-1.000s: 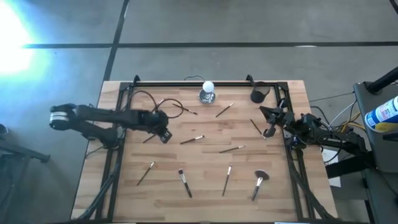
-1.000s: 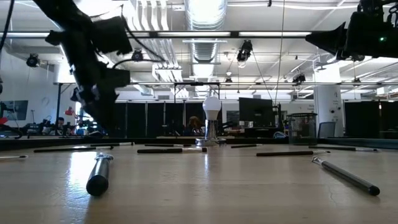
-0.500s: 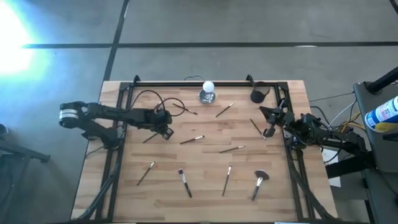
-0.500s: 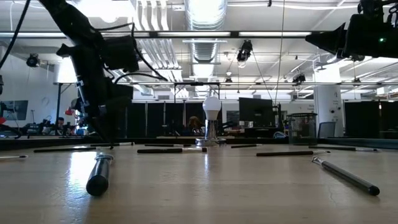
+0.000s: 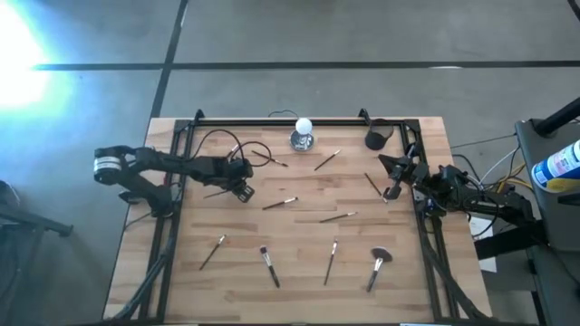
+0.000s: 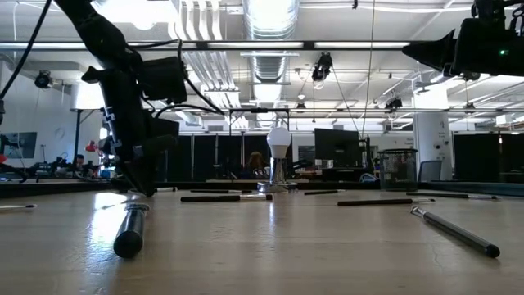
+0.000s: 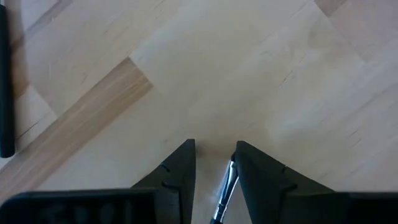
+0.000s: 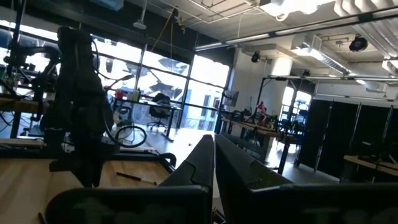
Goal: Put items in baskets/containers
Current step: Put the black eyeshadow brush into the black pen holder
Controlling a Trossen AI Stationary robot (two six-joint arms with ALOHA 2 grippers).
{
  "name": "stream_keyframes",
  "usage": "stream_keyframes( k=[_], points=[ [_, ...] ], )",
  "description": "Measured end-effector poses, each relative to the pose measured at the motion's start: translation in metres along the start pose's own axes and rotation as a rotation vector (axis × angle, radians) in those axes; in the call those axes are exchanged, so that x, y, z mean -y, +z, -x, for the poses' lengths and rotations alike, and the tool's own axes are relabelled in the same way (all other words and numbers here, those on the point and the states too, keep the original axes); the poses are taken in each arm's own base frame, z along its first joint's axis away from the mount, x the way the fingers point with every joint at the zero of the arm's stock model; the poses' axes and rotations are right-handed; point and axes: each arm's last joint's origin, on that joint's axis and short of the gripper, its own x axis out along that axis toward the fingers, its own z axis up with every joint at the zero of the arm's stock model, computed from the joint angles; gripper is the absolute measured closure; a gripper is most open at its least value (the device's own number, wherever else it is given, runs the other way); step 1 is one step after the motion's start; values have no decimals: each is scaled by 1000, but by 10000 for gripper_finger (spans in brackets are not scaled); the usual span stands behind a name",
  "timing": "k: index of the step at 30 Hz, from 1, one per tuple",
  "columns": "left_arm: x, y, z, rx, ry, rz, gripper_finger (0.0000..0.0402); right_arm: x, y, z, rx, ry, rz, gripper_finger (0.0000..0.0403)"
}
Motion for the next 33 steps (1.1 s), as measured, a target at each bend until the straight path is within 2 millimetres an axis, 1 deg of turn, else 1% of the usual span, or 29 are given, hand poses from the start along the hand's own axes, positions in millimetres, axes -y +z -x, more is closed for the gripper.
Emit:
stream_keyframes(
  k=[7,11,25,27,29,33],
  points=[
    [0,2,13,20,-100,-8,291,0,0,0,1,0,3,394],
    [0,2,16,22,-106,-9,291,0,0,0,1,0,3,394],
    [0,-3,4,-46,-70,-163,293,0,0,0,1,0,-1,394],
    [0,-2,2,-50,-63,-166,303,0,0,0,2,0,-1,394],
    [0,-2,1,-48,-44,-168,323,0,0,0,3,0,-1,394],
    [0,-2,0,-29,-20,-167,386,0,0,0,3,-1,1,394]
  ],
)
